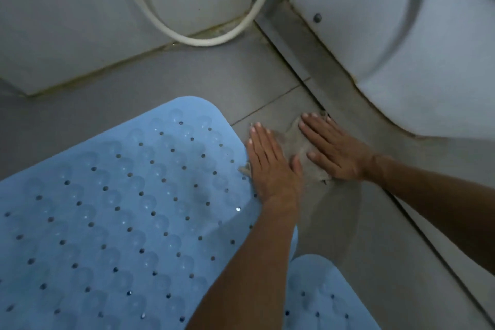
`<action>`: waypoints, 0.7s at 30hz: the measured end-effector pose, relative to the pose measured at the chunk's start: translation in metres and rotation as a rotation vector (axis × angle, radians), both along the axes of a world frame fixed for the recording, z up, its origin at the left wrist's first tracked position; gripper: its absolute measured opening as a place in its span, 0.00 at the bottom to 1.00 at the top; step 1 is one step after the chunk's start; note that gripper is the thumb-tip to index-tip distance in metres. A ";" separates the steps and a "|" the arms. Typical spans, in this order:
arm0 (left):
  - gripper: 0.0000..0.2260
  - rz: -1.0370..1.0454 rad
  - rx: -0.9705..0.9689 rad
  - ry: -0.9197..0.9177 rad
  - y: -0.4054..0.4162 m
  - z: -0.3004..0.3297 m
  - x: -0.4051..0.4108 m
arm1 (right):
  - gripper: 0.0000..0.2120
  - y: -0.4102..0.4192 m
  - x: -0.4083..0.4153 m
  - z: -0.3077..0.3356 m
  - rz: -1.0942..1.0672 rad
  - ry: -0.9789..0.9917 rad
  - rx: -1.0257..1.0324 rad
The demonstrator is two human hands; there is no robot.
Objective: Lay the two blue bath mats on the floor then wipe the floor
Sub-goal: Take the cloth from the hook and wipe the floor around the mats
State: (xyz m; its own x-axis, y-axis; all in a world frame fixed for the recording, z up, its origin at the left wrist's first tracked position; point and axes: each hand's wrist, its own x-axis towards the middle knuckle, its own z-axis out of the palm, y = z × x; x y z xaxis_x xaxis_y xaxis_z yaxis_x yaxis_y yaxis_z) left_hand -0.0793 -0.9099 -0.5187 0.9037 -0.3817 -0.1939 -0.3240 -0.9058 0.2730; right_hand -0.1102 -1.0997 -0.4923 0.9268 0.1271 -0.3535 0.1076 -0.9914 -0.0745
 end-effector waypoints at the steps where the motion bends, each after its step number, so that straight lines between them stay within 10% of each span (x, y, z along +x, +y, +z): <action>1: 0.35 -0.006 -0.012 0.017 -0.001 0.002 -0.018 | 0.32 -0.001 -0.019 0.001 -0.009 0.005 -0.003; 21: 0.38 -0.130 0.082 0.083 -0.002 0.000 -0.082 | 0.36 -0.006 -0.104 -0.008 -0.041 -0.056 0.078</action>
